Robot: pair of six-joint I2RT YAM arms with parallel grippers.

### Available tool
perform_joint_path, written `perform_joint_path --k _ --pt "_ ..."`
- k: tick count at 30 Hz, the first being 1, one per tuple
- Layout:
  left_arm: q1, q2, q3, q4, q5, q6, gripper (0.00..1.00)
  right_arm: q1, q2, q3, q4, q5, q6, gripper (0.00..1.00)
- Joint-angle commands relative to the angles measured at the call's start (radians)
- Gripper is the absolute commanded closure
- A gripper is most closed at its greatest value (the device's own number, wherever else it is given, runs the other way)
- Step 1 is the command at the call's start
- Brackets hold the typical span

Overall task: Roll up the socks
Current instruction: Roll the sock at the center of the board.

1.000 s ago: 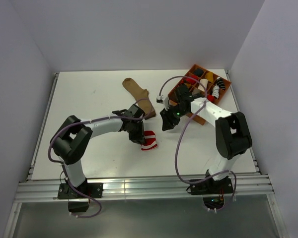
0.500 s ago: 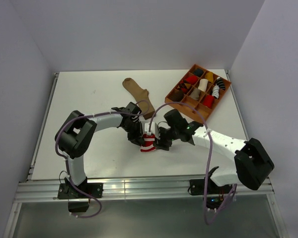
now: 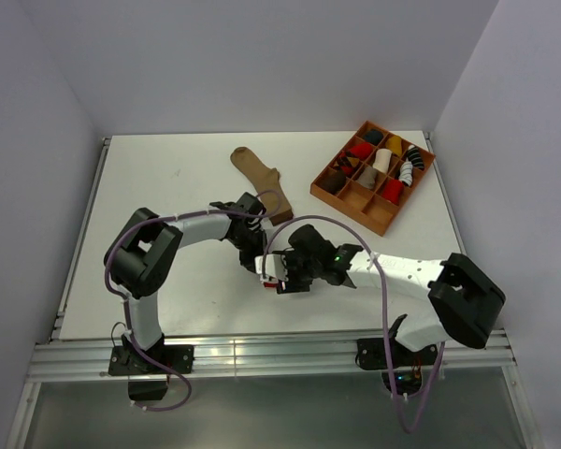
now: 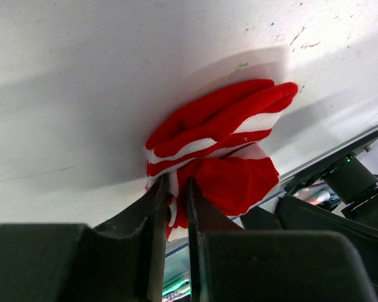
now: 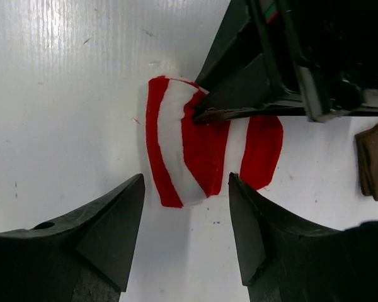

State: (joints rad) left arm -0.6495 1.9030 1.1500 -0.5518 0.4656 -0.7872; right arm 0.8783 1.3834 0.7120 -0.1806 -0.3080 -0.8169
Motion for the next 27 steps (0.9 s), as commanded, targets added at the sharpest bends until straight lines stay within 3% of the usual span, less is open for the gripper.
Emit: perform_joint_path --k 1,10,13,16,20,27 --pt "0.004 0.025 -0.006 -0.046 -0.048 0.026 0.98 0.027 0.023 0.007 0.038 0.053 -0.034 0.37" --pt "0.010 0.031 -0.007 -0.034 -0.039 0.022 0.98 0.076 0.085 0.030 0.026 0.086 -0.021 0.41" --pt "0.011 0.033 -0.006 -0.028 -0.030 0.013 0.97 0.077 0.100 0.038 0.023 0.106 -0.010 0.49" --pt "0.019 0.022 -0.007 -0.014 -0.013 -0.006 0.96 0.079 0.114 0.060 -0.011 0.124 0.008 0.67" --pt "0.028 -0.013 -0.021 0.015 0.007 -0.043 0.94 0.070 0.115 0.064 -0.063 0.115 0.036 0.81" --pt "0.030 -0.108 -0.127 0.200 0.065 -0.237 0.93 -0.037 0.157 0.129 -0.227 0.020 0.065 0.84"
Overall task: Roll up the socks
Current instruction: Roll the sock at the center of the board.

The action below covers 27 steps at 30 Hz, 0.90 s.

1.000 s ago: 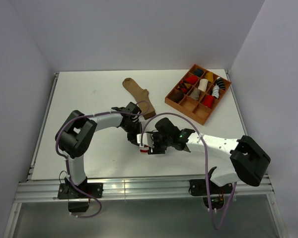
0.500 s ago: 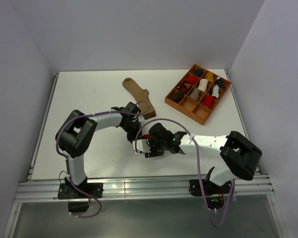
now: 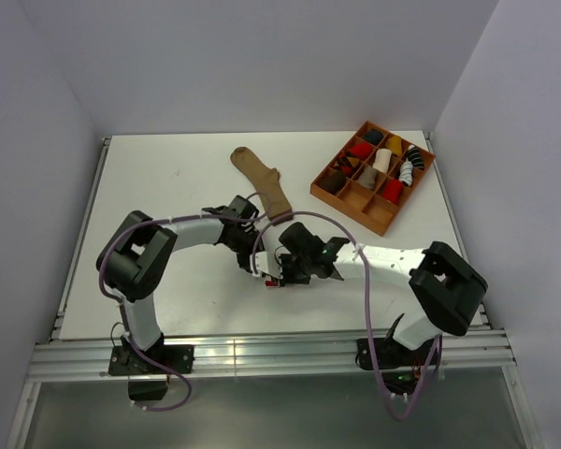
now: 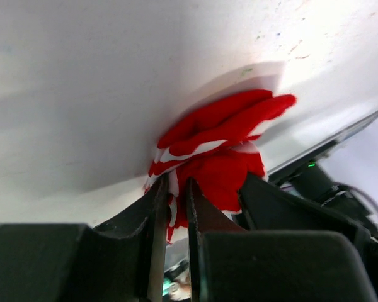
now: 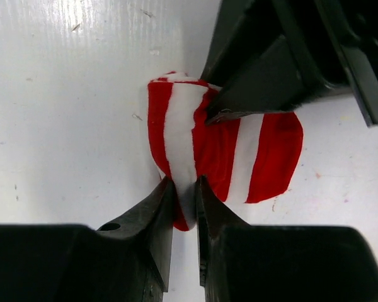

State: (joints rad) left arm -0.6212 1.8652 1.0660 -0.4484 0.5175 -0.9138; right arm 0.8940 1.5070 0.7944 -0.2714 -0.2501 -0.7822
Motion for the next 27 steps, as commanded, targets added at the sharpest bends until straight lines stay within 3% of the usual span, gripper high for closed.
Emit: perform_joint_path --k 1,14,21,27 --pt "0.000 -0.098 -0.069 0.117 0.009 -0.134 0.93 -0.069 0.042 0.054 -0.153 -0.072 0.038 0.84" --pt "-0.087 -0.187 -0.199 0.359 -0.085 -0.347 0.94 -0.283 0.280 0.261 -0.414 -0.278 0.031 0.85" --pt "-0.109 -0.299 -0.317 0.439 -0.230 -0.387 0.78 -0.331 0.418 0.384 -0.538 -0.327 0.046 0.85" --pt "-0.109 -0.392 -0.391 0.470 -0.368 -0.395 0.72 -0.343 0.496 0.447 -0.604 -0.334 0.031 0.85"
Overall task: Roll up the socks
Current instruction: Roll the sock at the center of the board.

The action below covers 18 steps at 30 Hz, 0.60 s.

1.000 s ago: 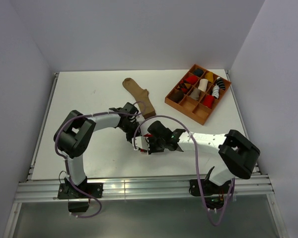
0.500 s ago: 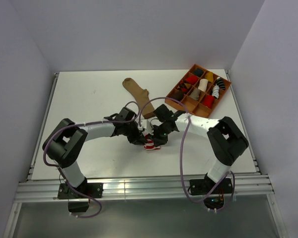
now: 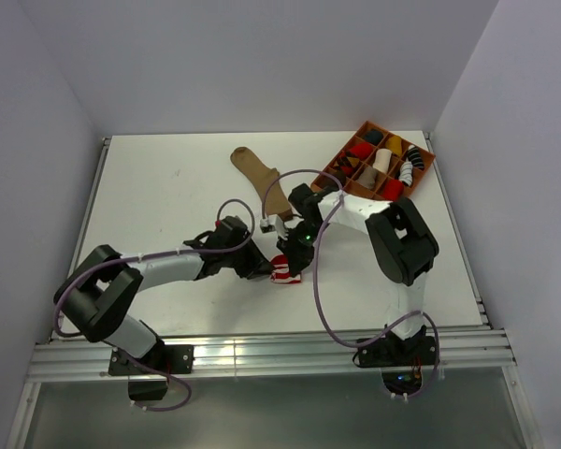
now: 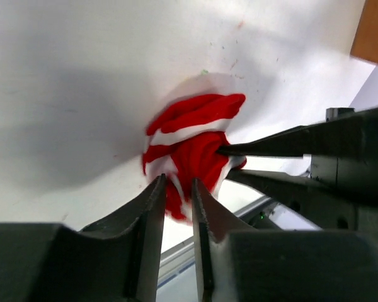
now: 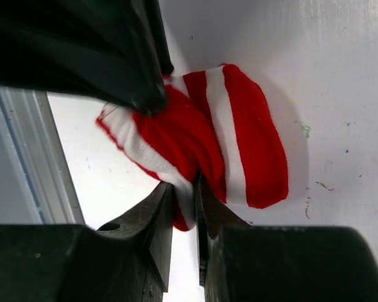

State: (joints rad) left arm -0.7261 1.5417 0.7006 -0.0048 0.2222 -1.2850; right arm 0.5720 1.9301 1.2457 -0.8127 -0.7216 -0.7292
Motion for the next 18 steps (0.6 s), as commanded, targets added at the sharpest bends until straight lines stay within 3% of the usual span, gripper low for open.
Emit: perform_joint_path --k 1,7,12,15,18 --pt "-0.004 -0.106 -0.041 0.031 -0.098 -0.027 0.71 -0.021 0.081 0.001 -0.078 0.137 -0.022 0.85" --pt "-0.012 -0.258 -0.150 0.094 -0.218 0.021 0.62 -0.024 0.147 0.070 -0.127 0.156 -0.016 0.85" --pt "-0.055 -0.301 -0.144 0.170 -0.375 0.271 0.59 -0.026 0.191 0.119 -0.170 0.140 -0.013 0.84" --pt "-0.075 -0.321 -0.170 0.259 -0.409 0.435 0.58 -0.034 0.222 0.147 -0.190 0.142 -0.006 0.84" --pt "-0.076 -0.333 -0.226 0.426 -0.347 0.553 0.57 -0.041 0.263 0.188 -0.236 0.122 -0.006 0.84"
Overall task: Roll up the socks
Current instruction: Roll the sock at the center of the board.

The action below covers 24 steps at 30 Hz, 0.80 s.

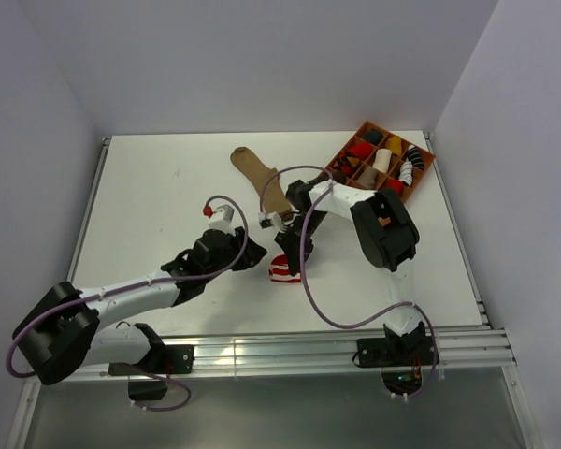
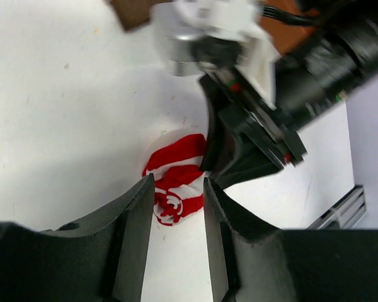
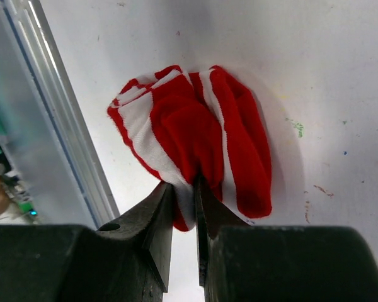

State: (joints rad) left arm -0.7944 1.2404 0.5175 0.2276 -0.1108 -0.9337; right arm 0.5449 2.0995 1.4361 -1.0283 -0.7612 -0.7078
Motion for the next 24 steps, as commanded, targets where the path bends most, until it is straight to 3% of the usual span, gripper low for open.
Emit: perform_joint_path --k 1,9,15,24 --pt "-0.011 -0.021 -0.050 0.226 0.050 0.228 0.58 -0.016 0.105 0.024 -0.051 0.149 -0.032 0.84" --pt "-0.031 0.166 0.059 0.256 0.273 0.435 0.52 -0.033 0.182 0.102 -0.148 0.083 -0.065 0.84" --pt "-0.068 0.303 0.130 0.211 0.273 0.475 0.49 -0.040 0.212 0.122 -0.167 0.062 -0.052 0.84" --pt "-0.089 0.356 0.118 0.223 0.304 0.452 0.50 -0.059 0.208 0.113 -0.138 0.066 -0.007 0.84"
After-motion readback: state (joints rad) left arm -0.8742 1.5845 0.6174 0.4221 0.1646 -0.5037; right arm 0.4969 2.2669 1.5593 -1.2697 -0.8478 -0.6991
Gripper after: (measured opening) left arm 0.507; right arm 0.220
